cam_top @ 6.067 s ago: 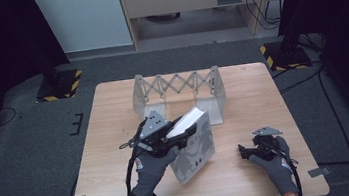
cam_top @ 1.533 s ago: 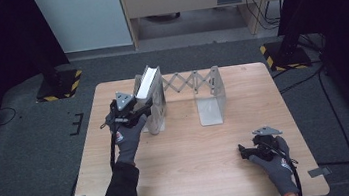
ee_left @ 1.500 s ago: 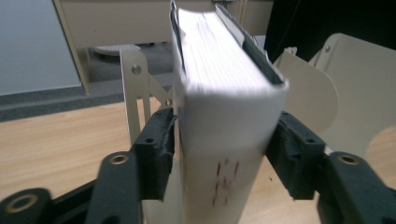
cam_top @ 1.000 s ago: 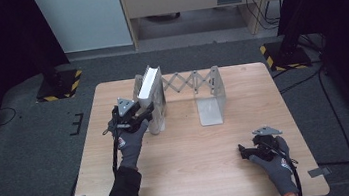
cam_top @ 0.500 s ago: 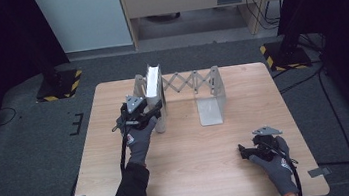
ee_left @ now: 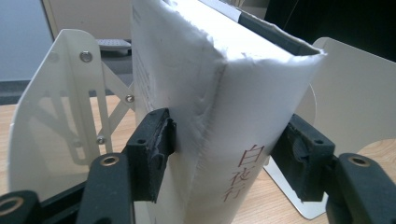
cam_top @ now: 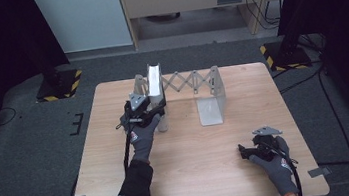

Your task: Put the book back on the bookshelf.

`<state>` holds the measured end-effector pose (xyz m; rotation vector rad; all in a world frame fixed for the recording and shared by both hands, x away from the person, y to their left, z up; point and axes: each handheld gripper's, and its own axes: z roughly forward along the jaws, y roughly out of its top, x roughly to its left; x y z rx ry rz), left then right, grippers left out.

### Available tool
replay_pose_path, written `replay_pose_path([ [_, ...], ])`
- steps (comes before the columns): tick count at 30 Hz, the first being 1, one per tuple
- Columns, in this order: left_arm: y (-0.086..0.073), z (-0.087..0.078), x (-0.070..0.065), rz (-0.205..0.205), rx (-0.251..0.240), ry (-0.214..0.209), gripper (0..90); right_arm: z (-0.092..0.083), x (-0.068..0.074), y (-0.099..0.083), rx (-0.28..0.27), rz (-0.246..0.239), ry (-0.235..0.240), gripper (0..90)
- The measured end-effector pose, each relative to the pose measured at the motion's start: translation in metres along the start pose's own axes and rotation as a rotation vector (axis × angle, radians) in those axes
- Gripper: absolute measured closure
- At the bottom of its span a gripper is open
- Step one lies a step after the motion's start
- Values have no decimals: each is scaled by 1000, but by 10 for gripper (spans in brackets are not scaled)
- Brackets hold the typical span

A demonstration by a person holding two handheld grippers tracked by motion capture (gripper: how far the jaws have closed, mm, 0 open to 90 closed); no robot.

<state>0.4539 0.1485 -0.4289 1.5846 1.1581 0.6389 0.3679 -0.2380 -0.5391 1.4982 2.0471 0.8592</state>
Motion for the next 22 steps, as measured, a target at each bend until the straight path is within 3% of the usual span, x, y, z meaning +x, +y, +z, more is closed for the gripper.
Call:
replay_pose_path([
  [7, -1, -5, -1, 33, -8, 5, 392, 0, 0, 0, -1, -2, 0, 50],
  [15, -8, -37, -1, 54, -19, -25, 359, 0, 0, 0, -1, 5, -2, 67],
  [22, -29, -58, 9, 87, 57, -11, 342, -2, -4, 0, -31, 22, -24, 217],
])
